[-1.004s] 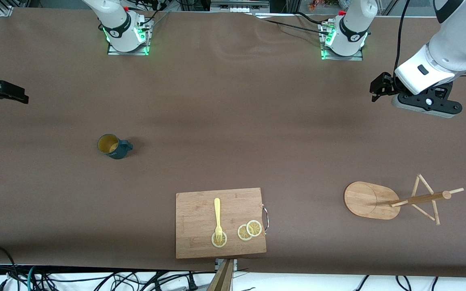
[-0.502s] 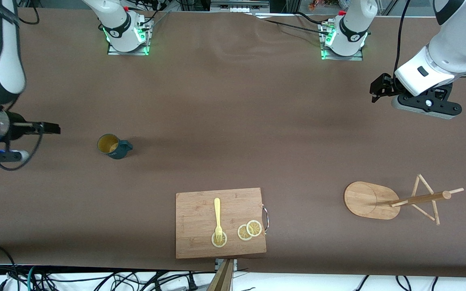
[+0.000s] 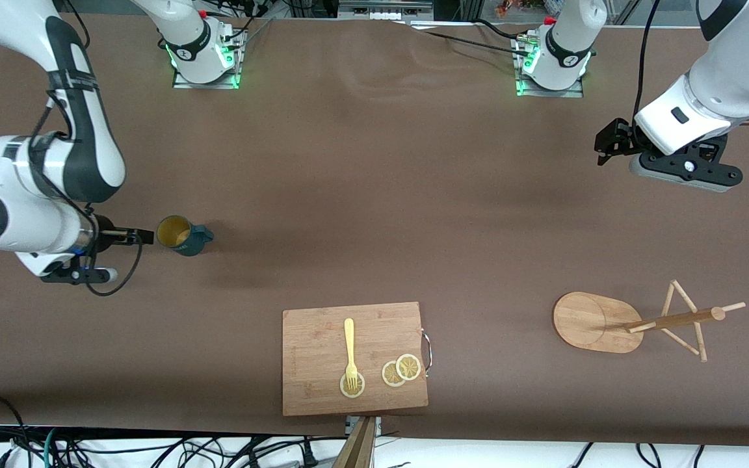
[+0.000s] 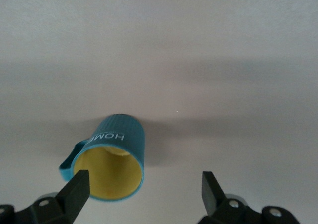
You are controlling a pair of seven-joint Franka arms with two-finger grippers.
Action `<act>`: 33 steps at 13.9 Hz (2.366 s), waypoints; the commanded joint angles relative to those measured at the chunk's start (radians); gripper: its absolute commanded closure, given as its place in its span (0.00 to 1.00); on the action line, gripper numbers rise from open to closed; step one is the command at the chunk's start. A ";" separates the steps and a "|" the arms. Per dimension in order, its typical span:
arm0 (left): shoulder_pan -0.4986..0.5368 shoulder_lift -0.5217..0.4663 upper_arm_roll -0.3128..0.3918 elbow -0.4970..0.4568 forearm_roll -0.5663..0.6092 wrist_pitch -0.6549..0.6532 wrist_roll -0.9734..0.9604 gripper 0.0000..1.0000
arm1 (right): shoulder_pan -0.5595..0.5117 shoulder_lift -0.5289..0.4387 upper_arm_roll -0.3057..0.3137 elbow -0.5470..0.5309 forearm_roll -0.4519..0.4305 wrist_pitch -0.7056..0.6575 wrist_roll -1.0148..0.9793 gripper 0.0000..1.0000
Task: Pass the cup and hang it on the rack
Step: 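Reach the right gripper to the teal mug and grasp its rim, then carry the teal mug with the right gripper toward the table middle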
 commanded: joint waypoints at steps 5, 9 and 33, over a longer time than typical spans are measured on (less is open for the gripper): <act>0.002 0.015 0.000 0.033 0.034 -0.024 -0.001 0.00 | -0.004 -0.068 0.008 -0.263 0.028 0.272 0.014 0.00; 0.014 0.015 -0.002 0.033 0.034 -0.025 0.001 0.00 | -0.003 -0.063 0.011 -0.300 0.031 0.329 0.020 0.00; 0.014 0.015 -0.003 0.033 0.032 -0.025 -0.002 0.00 | 0.371 0.092 0.180 0.166 0.037 0.202 0.802 1.00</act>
